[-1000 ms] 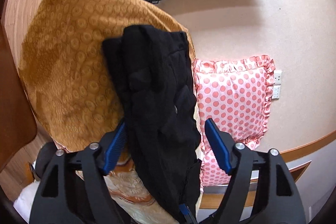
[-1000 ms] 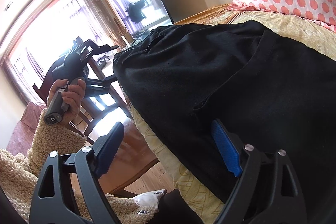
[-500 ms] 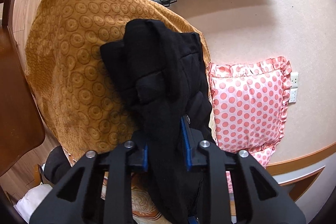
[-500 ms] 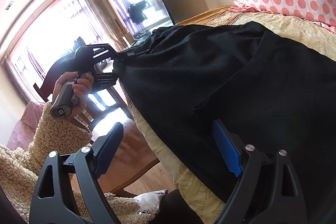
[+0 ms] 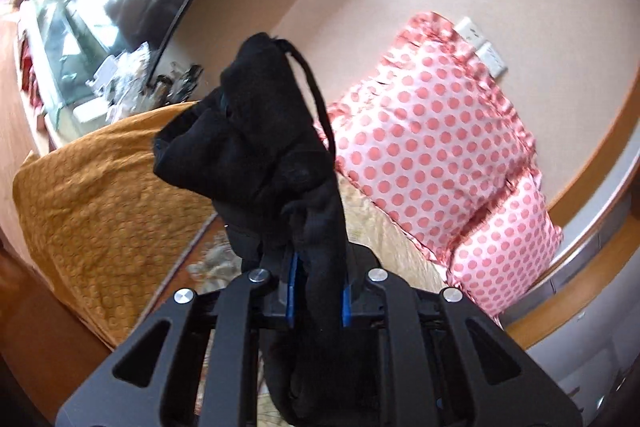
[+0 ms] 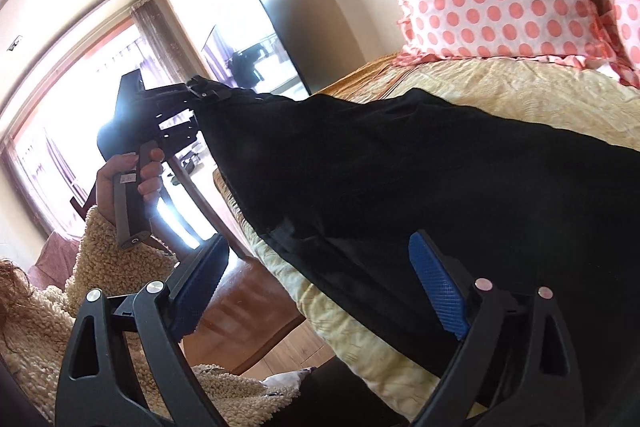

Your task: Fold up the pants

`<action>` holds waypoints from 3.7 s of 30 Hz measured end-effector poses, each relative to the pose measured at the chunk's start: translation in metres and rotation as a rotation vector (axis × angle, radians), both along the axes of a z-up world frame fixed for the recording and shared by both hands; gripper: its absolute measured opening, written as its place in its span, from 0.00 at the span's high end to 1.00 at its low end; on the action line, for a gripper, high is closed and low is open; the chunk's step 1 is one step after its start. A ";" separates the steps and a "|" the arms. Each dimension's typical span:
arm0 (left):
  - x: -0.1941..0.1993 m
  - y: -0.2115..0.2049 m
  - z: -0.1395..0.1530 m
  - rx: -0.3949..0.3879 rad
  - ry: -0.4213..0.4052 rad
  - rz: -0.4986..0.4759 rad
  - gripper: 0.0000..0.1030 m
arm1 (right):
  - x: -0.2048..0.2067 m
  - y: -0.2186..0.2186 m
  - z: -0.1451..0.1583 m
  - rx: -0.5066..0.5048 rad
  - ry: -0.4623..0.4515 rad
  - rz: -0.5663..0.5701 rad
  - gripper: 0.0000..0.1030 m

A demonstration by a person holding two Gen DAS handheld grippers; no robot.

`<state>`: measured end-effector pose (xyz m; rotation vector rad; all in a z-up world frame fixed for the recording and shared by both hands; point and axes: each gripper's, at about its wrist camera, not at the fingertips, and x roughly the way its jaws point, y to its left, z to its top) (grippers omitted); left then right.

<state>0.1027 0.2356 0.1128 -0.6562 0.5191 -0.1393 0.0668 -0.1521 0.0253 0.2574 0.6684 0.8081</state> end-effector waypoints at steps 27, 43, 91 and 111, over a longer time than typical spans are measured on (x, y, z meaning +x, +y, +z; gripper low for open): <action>-0.023 -0.345 -0.049 0.532 -0.021 -0.838 0.77 | -0.070 -0.211 -0.016 0.148 0.041 -0.587 0.08; -0.085 -0.317 -0.071 0.576 -0.233 -0.959 0.13 | -0.062 -0.169 0.060 -0.089 -0.213 -0.480 0.08; -0.032 -0.235 -0.083 0.293 -0.109 -0.724 0.02 | 0.029 -0.166 0.048 -0.015 0.013 -0.522 0.50; -0.019 -0.247 -0.091 0.393 0.000 -0.612 0.02 | -0.006 -0.111 -0.019 -0.345 0.061 -0.505 0.37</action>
